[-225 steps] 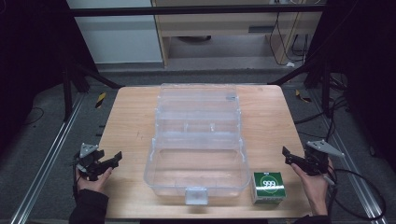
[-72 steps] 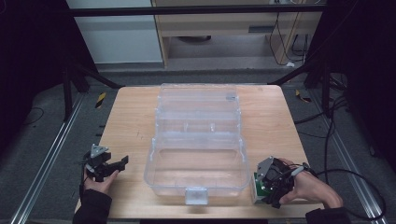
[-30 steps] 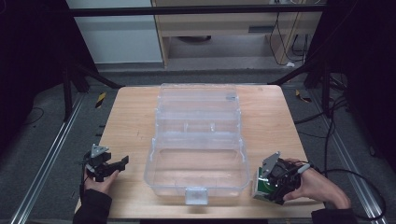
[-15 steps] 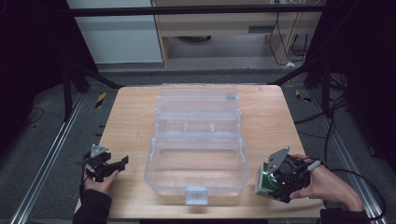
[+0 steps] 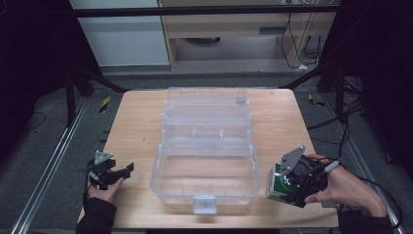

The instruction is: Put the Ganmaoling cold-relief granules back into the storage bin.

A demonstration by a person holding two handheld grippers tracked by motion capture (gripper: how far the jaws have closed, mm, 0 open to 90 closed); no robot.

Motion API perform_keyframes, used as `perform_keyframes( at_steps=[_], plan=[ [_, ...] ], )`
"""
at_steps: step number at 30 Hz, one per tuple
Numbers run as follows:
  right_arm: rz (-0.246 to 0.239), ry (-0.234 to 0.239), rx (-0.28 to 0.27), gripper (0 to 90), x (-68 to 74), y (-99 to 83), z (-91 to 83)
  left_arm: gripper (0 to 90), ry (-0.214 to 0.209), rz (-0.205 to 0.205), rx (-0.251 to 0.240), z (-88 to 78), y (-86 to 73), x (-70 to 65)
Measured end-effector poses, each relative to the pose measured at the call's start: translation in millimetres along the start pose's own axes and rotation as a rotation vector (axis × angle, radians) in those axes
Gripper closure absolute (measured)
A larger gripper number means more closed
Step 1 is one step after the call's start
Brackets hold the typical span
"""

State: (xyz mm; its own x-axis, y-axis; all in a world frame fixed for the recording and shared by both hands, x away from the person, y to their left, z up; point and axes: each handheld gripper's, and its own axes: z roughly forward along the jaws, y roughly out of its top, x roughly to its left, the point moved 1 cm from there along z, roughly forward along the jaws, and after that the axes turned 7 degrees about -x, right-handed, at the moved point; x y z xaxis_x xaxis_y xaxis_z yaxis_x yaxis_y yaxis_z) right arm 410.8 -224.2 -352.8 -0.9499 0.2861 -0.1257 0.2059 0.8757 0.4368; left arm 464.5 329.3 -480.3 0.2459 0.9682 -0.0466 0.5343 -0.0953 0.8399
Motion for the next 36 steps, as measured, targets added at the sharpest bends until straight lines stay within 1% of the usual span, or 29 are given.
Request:
perform_keyframes(
  at_steps=[3, 6, 10, 15, 16, 17, 19, 20, 21, 23, 24, 25, 26, 29, 31, 32, 33, 36],
  plan=[
    [-0.001, -0.005, -0.009, 16.2, 0.4, 3.3, -3.4, 23.5, 0.0, 0.0, 0.0, 0.0, 0.0, -0.1],
    [-0.015, -0.008, -0.006, 16.2, -0.2, 10.5, -9.2, 23.5, 0.0, 0.001, 0.001, 0.1, 0.0, -0.2],
    [-0.017, -0.011, -0.01, 16.2, -1.3, 16.9, -12.5, 23.5, -0.001, 0.0, 0.002, 0.4, -0.1, -0.5],
    [-0.032, -0.023, -0.034, 16.2, -3.6, 30.2, -16.7, 23.5, -0.001, -0.001, 0.002, 0.5, -0.1, -0.4],
    [-0.036, -0.026, -0.038, 16.2, -4.0, 36.5, -18.1, 23.5, -0.001, -0.001, 0.002, 0.4, -0.1, -0.4],
    [-0.036, -0.026, -0.038, 16.2, -4.0, 36.5, -18.1, 23.5, -0.001, 0.0, 0.002, 0.4, -0.1, -0.3],
    [-0.048, -0.022, -0.051, 16.2, -5.1, 46.0, -18.8, 23.5, -0.001, -0.001, 0.002, 0.5, -0.1, -0.4],
    [-0.048, -0.022, -0.051, 16.2, -5.1, 46.0, -18.8, 23.5, -0.001, -0.001, 0.002, 0.5, -0.1, -0.4],
    [-0.055, -0.024, -0.053, 16.2, -5.9, 52.0, -18.1, 23.5, -0.001, 0.0, 0.002, 0.5, -0.1, -0.3],
    [-0.064, -0.026, -0.057, 16.2, -7.3, 57.5, -16.6, 23.5, 0.0, -0.001, 0.002, 0.4, -0.1, 0.1],
    [-0.064, -0.026, -0.057, 16.2, -7.3, 57.5, -16.6, 23.5, 0.0, -0.001, 0.002, 0.4, -0.1, 0.1],
    [-0.073, -0.027, -0.059, 16.2, -8.1, 62.8, -14.7, 23.5, 0.001, 0.0, 0.001, 0.4, -0.1, 0.5],
    [-0.072, -0.027, -0.061, 16.1, -8.2, 65.7, -13.4, 23.5, 0.001, 0.0, 0.001, 0.4, -0.1, 0.5],
    [-0.094, -0.027, -0.071, 16.1, -8.8, 74.6, -9.2, 23.5, -0.001, -0.001, 0.0, 0.5, 0.0, -0.1],
    [-0.096, -0.024, -0.084, 16.1, -9.3, 80.6, -5.9, 23.5, -0.001, 0.002, 0.0, 0.5, 0.2, -0.2],
    [-0.096, -0.024, -0.084, 16.1, -9.3, 80.6, -5.9, 23.5, -0.001, 0.002, 0.0, 0.5, 0.2, -0.2],
    [-0.102, -0.021, -0.093, 16.1, -10.0, 86.2, -1.9, 23.5, -0.002, 0.002, 0.0, 0.5, 0.2, -0.3],
    [-0.105, -0.014, -0.093, 16.1, -10.9, 91.0, 2.5, 23.5, -0.002, 0.002, -0.001, 0.4, 0.2, -0.2]
  ],
)
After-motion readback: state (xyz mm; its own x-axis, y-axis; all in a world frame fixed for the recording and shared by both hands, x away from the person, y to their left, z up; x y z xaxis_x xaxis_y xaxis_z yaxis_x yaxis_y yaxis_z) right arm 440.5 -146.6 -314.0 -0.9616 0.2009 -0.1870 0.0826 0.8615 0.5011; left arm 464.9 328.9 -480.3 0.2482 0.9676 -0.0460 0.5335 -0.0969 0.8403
